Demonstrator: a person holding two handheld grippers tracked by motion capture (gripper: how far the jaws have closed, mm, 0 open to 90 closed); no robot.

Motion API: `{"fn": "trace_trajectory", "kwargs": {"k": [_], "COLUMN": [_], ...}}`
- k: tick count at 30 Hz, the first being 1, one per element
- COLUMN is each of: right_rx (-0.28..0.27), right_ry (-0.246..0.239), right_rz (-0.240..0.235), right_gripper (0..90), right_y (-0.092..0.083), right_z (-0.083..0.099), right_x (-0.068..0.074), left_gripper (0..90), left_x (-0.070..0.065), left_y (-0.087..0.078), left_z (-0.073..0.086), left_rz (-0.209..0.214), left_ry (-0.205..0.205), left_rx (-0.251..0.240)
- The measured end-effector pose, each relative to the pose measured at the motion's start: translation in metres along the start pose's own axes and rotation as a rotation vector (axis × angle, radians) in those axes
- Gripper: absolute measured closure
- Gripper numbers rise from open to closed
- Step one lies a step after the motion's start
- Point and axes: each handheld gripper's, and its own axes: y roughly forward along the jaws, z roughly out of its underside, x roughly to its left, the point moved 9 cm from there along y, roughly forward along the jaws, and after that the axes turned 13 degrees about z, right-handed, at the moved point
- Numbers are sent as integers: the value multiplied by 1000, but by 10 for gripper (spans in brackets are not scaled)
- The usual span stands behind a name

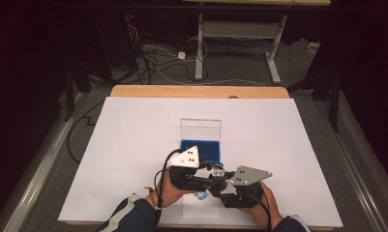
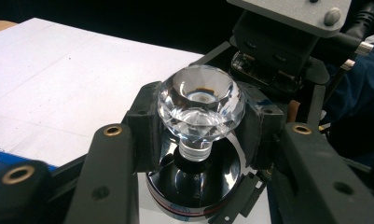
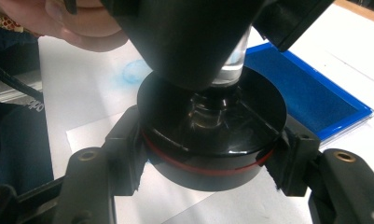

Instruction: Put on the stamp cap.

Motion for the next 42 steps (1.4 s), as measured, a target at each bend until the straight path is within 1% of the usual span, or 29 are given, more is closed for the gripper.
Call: {"fn": "trace_trajectory", "kwargs": {"k": [3, 4, 6, 9, 12, 15, 19, 26, 29, 30, 31, 32, 34, 36, 37, 38, 39, 40, 41, 42], "right_rx": [-2, -9, -9, -16, -20, -17, -18, -24, -24, -24, -20, -20, -22, -20, -19, -18, -20, -21, -17, -13], "right_ry": [0, 7, 4, 13, 17, 32, 29, 42, 57, 85, 83, 70, 71, 55, 54, 41, 32, 25, 7, 12], "right_rz": [-2, -10, -9, -15, -19, -31, -27, -31, -41, -54, -48, -41, -37, -29, -26, -15, -9, -12, -2, -5], "right_gripper": [392, 393, 393, 393, 393, 393, 393, 394, 394, 393, 393, 393, 393, 393, 393, 393, 393, 393, 393, 393], "right_y": [-1, -1, -1, -2, -2, -2, -3, -2, -2, -2, -2, -2, -2, -2, -2, -2, -2, -3, -2, -2], "right_z": [0, -1, -1, -1, -1, 0, 0, 0, 0, 1, 2, 2, 2, 1, 2, 2, 1, 1, 1, 1], "right_x": [0, 0, 0, 1, 1, 3, 2, 3, 3, 3, 2, 1, 1, 1, 1, 1, 0, 1, 2, 2], "left_gripper": [541, 542, 542, 542, 542, 542, 542, 543, 543, 543, 543, 543, 543, 542, 542, 543, 543, 542, 543, 543], "left_x": [-1, -1, -3, -4, -4, -5, -5, -6, -7, -7, -6, -6, -6, -6, -5, -5, -4, -4, -4, -4], "left_y": [0, 0, 1, 2, 2, 3, 3, 5, 5, 4, 4, 4, 4, 4, 4, 4, 3, 4, 4, 4], "left_z": [-1, -1, -1, -2, -2, -1, -2, -1, -2, -1, -1, -1, -1, -1, -1, -1, -1, 0, 1, 2], "left_rz": [-1, -6, -12, -17, -16, -16, -18, -24, -28, -29, -32, -32, -31, -26, -26, -22, -11, -1, 1, 5], "left_ry": [7, 12, 21, 30, 34, 36, 36, 47, 53, 54, 56, 55, 57, 52, 47, 38, 27, 18, 13, 11], "left_rx": [-6, -3, -3, -2, -1, 4, -5, 1, 1, 7, 7, 3, 14, 8, 8, -2, -11, -9, -16, -15]}}
